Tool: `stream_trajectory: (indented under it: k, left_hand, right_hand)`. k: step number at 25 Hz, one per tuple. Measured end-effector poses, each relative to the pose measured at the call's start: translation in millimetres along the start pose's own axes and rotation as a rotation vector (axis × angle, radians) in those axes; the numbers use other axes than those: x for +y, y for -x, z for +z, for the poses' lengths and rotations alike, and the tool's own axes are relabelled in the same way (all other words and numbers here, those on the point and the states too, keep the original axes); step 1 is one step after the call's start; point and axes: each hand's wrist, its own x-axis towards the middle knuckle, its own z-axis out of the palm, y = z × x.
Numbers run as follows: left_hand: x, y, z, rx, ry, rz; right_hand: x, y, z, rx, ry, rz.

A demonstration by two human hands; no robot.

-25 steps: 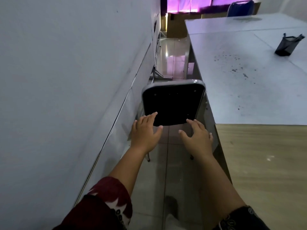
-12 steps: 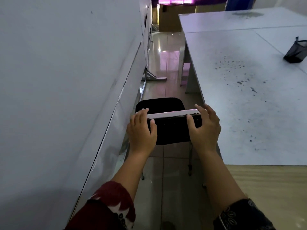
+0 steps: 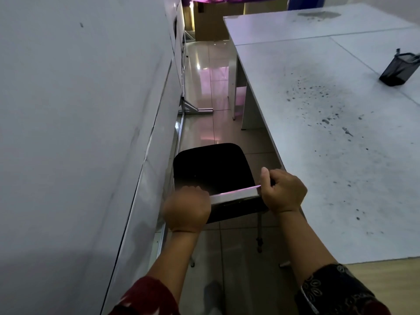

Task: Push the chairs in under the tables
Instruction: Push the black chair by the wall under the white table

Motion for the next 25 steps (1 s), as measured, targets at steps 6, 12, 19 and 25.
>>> stream_trajectory:
  k: [6,12,19,25]
  left_hand:
    - [-22.9,-35.9,17.5,-0.029,0.07,0.04]
    - [-36.5,-66.0,41.5,-0.05,0.157,0.077]
    - [-52.2,-118.3,64.4,-0.085,0.198,0.09]
    - [-67.8,-186.7,98.0,-0.134,0.218,0.09]
  right_hand:
    - [-7.7,-21.1,25.2,0.108,-0.111,-0.023]
    - [-5.3,-43.5,43.5,0.198,-0.089,-0.022]
    - [-18.5,-78.8,64.6,0.232,-0.062,-0.012]
    - [-32.4,-133.4,92.0,0.241,-0.036,0.019]
